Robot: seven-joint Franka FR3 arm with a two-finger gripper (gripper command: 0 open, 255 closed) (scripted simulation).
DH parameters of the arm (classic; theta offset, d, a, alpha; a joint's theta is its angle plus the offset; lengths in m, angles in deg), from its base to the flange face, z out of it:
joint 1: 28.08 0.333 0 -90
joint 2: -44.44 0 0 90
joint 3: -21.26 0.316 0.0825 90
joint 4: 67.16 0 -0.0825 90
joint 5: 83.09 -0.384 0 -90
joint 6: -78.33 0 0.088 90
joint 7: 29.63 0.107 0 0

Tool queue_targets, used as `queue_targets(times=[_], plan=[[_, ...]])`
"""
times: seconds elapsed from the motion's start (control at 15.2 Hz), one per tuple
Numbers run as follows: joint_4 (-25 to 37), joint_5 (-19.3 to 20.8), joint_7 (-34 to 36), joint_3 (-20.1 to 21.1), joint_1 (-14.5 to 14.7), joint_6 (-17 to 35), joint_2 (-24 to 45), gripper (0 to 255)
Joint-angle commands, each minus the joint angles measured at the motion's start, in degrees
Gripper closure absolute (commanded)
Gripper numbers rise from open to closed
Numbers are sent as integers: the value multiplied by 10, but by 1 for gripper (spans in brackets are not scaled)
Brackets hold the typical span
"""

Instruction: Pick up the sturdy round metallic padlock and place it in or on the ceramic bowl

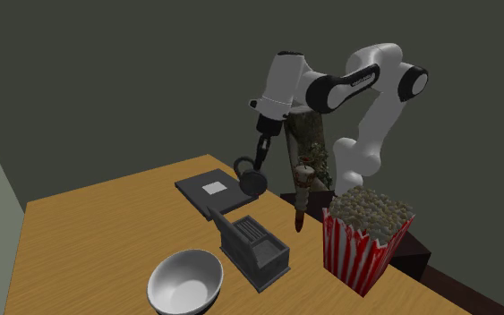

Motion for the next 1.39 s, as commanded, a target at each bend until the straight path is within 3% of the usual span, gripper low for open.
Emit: queue_targets(times=[0.0,0.4,0.73,1.06,1.32], plan=[[37,10,28,24,-3,1,39,255],[174,71,114,87,-9,-19,171,255],[314,152,190,127,12,-61,300,255],[492,241,248,139,78,-132,444,255],[694,306,262,123,169,-215,577,255]])
